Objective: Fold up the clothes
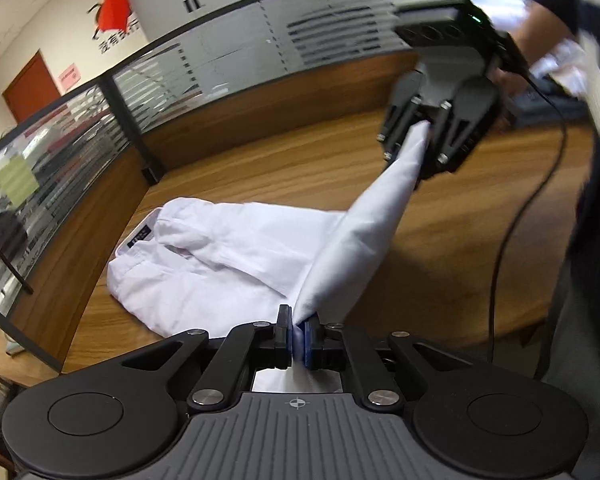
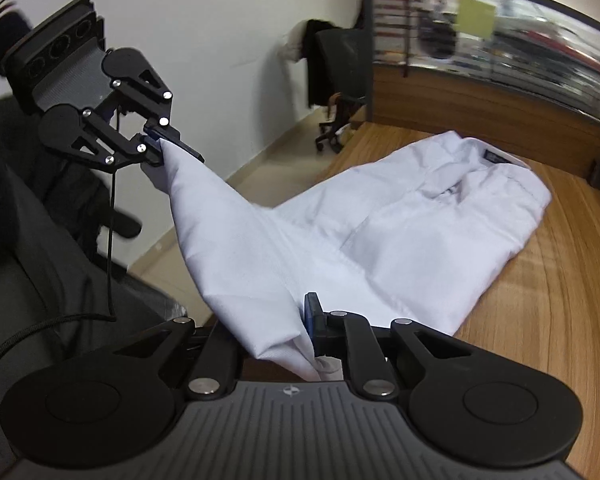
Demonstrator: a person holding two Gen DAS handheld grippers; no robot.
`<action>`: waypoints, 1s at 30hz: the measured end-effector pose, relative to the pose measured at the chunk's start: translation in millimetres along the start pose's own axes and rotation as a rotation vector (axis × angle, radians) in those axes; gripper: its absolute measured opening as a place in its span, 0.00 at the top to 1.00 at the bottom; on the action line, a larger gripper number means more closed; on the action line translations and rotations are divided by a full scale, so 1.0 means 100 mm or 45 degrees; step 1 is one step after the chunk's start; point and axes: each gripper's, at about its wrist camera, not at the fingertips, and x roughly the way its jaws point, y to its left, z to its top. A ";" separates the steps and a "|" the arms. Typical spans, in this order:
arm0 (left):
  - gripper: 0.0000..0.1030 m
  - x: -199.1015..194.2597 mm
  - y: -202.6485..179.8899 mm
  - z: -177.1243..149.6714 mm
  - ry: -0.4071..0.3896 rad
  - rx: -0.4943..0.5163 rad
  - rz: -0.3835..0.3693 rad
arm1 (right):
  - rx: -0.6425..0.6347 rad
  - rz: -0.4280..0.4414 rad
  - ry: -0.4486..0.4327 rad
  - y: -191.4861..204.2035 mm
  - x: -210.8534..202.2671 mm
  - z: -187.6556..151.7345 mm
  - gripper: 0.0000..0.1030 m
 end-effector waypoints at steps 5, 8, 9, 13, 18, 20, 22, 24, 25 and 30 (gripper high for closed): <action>0.93 0.31 0.65 0.17 -0.039 -0.156 -0.044 | 0.211 -0.090 -0.043 -0.34 0.03 0.25 0.80; 0.92 0.53 1.02 0.22 -0.047 -0.255 -0.067 | 0.327 -0.117 -0.078 -0.62 0.06 0.40 0.76; 0.93 0.63 1.12 0.21 -0.037 -0.285 -0.070 | 0.369 -0.133 -0.080 -0.73 0.09 0.44 0.73; 0.92 1.07 1.45 0.10 0.027 -0.431 -0.093 | 0.547 -0.198 -0.069 -1.15 0.30 0.57 0.73; 0.93 1.49 1.81 -0.03 0.080 -0.698 -0.162 | 0.748 -0.270 0.020 -1.55 0.65 0.59 0.74; 0.92 1.65 1.87 -0.09 0.105 -0.719 -0.172 | 0.791 -0.304 0.064 -1.63 0.77 0.55 0.74; 0.92 1.81 1.93 -0.15 0.132 -0.742 -0.184 | 0.822 -0.342 0.100 -1.67 0.88 0.51 0.74; 0.92 1.94 1.96 -0.22 0.156 -0.776 -0.209 | 0.842 -0.368 0.121 -1.70 0.96 0.47 0.74; 0.92 1.98 1.98 -0.25 0.156 -0.796 -0.218 | 0.840 -0.383 0.130 -1.70 0.99 0.47 0.73; 0.93 1.97 2.11 -0.25 0.108 -0.977 -0.252 | 0.908 -0.415 0.128 -1.68 1.02 0.49 0.75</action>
